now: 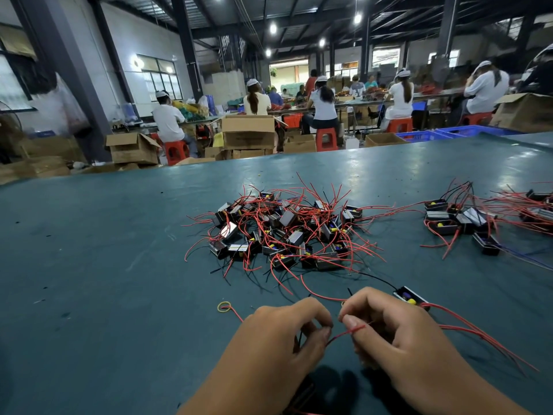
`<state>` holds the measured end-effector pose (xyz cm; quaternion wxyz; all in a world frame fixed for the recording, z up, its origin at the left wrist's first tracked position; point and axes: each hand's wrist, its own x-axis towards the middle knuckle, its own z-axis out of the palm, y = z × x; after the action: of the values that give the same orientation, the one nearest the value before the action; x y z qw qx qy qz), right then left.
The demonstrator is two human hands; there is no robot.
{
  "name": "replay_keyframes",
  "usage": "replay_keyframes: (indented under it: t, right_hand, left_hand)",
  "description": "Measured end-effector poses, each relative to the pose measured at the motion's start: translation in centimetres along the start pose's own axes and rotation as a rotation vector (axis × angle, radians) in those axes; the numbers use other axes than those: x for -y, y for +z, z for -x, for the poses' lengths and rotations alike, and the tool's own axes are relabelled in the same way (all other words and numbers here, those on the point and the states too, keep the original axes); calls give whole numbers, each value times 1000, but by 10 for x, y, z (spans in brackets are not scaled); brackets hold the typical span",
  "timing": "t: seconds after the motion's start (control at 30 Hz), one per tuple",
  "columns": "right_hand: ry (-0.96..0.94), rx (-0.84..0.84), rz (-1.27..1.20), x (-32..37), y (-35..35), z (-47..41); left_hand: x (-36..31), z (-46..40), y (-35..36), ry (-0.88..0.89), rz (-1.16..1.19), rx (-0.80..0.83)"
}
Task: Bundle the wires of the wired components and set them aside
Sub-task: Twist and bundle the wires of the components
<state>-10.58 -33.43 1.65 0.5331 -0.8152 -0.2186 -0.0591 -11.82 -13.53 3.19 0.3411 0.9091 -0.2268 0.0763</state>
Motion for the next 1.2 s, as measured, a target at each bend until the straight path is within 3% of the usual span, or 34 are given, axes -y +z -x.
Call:
replay_keyframes:
  t: [0.2, 0.47, 0.8, 1.2]
  right_hand:
    - [42, -61, -32, 4, 3, 0]
    - [99, -105, -67, 4, 5, 1]
    - [151, -108, -302, 4, 4, 1]
    - [116, -127, -401, 5, 8, 2]
  left_hand:
    - [-2, 1, 4, 14, 148, -44]
    - [-9, -1, 7, 167, 105, -60]
    - [-10, 0, 11, 4, 217, -116]
    - [-11, 1, 10, -62, 278, -121]
